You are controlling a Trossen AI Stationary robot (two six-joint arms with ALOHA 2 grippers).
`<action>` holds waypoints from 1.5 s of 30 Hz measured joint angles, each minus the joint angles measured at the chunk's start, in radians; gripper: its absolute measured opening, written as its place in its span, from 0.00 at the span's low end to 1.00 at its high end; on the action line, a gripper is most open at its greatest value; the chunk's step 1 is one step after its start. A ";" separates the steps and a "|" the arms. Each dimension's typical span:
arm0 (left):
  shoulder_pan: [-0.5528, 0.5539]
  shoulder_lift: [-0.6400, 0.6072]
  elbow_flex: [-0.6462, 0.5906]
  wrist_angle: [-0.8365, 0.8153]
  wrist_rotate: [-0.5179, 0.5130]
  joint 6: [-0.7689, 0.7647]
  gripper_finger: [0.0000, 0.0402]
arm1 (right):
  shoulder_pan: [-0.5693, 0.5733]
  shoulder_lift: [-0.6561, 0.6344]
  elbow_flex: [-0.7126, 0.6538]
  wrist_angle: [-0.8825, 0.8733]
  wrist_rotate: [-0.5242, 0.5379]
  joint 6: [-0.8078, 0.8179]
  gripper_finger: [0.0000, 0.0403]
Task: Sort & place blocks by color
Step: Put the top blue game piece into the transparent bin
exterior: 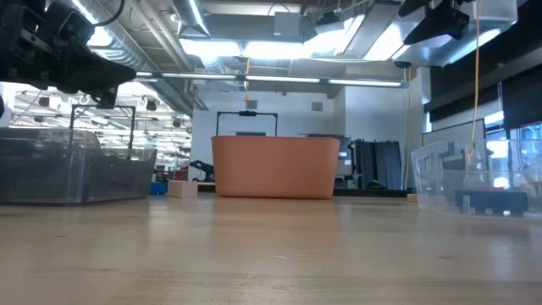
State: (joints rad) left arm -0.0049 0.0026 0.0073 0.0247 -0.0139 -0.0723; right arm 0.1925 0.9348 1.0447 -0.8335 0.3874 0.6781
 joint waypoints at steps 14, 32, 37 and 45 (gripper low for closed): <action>0.000 0.000 0.000 0.101 0.000 -0.053 0.00 | 0.000 0.000 0.000 0.033 0.001 0.025 0.72; 0.000 0.083 0.177 0.252 -0.165 -0.128 0.05 | 0.000 0.000 0.000 0.059 0.004 0.024 0.72; 0.001 0.242 0.415 -0.039 -0.232 -0.079 0.19 | 0.000 0.000 0.000 0.075 0.019 0.021 0.72; 0.038 0.469 0.747 -0.450 -0.318 -0.083 0.44 | 0.000 0.000 0.000 0.075 0.021 0.014 0.72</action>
State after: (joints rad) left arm 0.0335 0.4718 0.7546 -0.4250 -0.3317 -0.1551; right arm 0.1925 0.9344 1.0447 -0.7586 0.4088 0.6926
